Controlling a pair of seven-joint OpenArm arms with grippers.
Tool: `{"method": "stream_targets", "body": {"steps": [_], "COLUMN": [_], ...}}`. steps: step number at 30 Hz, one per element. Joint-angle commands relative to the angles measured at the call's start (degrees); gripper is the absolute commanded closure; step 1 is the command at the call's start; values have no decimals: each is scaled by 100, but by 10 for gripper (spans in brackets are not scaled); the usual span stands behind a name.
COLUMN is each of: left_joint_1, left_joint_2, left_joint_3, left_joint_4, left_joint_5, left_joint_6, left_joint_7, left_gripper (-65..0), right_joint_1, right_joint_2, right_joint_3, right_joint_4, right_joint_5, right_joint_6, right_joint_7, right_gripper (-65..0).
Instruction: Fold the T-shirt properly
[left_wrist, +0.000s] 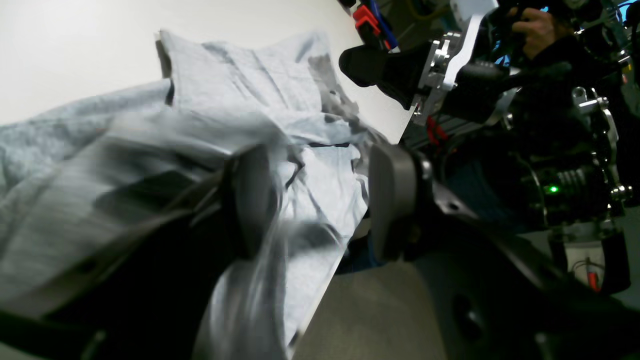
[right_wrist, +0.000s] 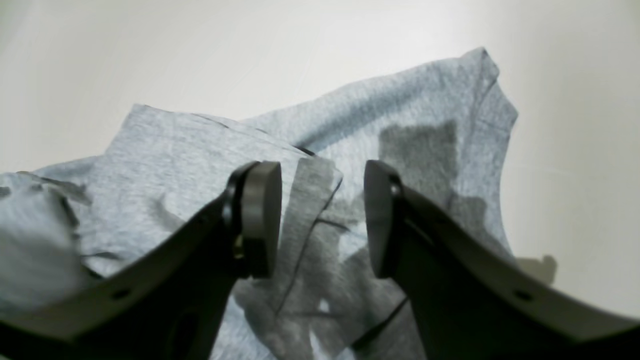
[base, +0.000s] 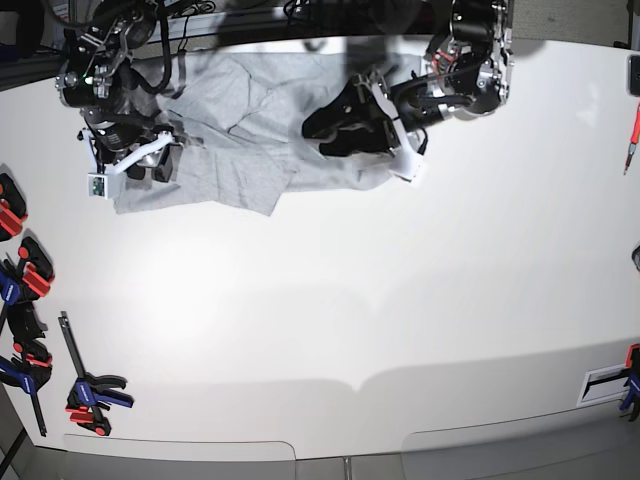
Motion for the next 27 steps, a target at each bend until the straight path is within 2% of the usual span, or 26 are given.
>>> {"method": "stream_targets", "body": {"steps": [1, 7, 9, 10, 11, 13, 14, 21, 24, 27], "left_joint_1": [-33, -87, -177, -223, -269, -302, -302, -302, -302, -328], "left_joint_2": [2, -4, -26, -42, -63, -66, -68, -66, -66, -63], "left_joint_3": [-4, -17, -28, -26, -26, -24, -13, 258, 579, 879], "left_joint_4": [109, 109, 109, 109, 109, 109, 109, 109, 107, 107], "left_joint_5": [-160, -157, -26, 162, 398, 881, 1051, 1919, 2638, 3375], "left_joint_6": [-54, -54, -54, -54, -54, -54, -54, -42, 516, 804], "left_joint_7": [-109, -61, 4, 46, 72, 81, 81, -9, -439, -723], "left_gripper": [-299, -298, -281, -250, -192, -13, 0, 0, 0, 0], "right_joint_1": [46, 46, 46, 46, 46, 46, 46, 46, 46, 46], "right_joint_2": [48, 48, 46, 46, 48, 48, 46, 46, 46, 46], "right_joint_3": [9, 9, 9, 9, 9, 9, 9, 9, 9, 9], "right_joint_4": [105, 105, 105, 105, 105, 105, 105, 105, 105, 105], "right_joint_5": [61, 59, 59, 57, 57, 57, 59, 61, 59, 61], "right_joint_6": [7, 7, 7, 7, 7, 7, 7, 7, 7, 7], "right_joint_7": [111, 111, 109, 98, 87, 87, 87, 87, 87, 85], "right_gripper": [-254, -254, -254, -254, -254, -254, -254, -254, -254, -254]}}
